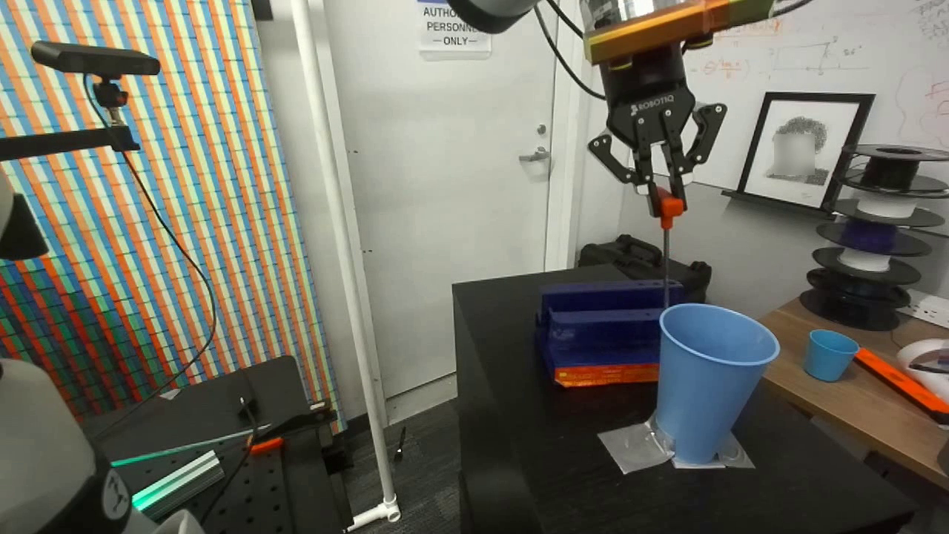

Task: Pick up the orange object too and put it in the cup

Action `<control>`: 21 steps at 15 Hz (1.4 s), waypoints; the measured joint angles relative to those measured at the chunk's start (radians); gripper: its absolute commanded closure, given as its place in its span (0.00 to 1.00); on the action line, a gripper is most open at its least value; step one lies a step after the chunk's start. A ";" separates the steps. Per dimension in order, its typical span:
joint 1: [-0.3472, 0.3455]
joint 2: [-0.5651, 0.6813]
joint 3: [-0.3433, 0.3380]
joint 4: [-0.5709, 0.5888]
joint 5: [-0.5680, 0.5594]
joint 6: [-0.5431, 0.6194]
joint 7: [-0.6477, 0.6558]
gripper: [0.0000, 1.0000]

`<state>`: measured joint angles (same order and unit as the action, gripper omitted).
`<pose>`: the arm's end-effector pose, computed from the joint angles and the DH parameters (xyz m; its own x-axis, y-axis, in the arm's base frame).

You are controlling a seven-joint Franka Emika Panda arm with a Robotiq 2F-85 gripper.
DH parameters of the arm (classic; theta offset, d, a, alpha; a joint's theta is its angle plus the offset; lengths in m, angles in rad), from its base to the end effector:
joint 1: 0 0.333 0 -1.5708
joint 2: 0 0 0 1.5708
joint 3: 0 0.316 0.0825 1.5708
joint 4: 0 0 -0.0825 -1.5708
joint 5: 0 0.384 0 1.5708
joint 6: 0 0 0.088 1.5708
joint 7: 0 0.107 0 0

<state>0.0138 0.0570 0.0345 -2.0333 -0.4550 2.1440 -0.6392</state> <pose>0.5706 0.0088 0.4264 0.6134 0.7580 -0.2215 0.7815 -0.5423 0.3085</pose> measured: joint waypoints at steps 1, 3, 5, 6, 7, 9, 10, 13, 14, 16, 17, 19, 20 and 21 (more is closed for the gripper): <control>0.004 -0.021 0.005 -0.001 0.001 -0.001 0.000 0.90; 0.011 -0.064 0.014 -0.006 0.007 -0.003 0.000 0.90; 0.018 -0.109 0.019 -0.013 0.012 -0.005 0.000 0.90; 0.021 -0.133 0.021 -0.018 0.012 -0.008 0.003 0.90; 0.024 -0.159 0.023 -0.023 0.012 -0.015 0.014 0.90; 0.026 -0.215 0.023 -0.044 0.012 -0.028 0.056 0.90; 0.025 -0.240 0.020 -0.059 0.012 -0.038 0.075 0.90; 0.024 -0.304 -0.004 -0.121 0.013 -0.055 0.124 0.90; 0.022 -0.320 -0.016 -0.146 0.015 -0.057 0.137 0.90; 0.017 -0.346 -0.042 -0.193 0.019 -0.057 0.153 0.90; 0.012 -0.355 -0.053 -0.214 0.019 -0.057 0.162 0.90; -0.003 -0.369 -0.075 -0.251 0.019 -0.057 0.178 0.90; -0.010 -0.374 -0.085 -0.266 0.019 -0.057 0.183 0.90; -0.018 -0.376 -0.095 -0.277 0.019 -0.057 0.187 0.89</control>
<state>-0.0040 -0.3189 -0.0608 -2.3104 -0.4364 2.0871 -0.4521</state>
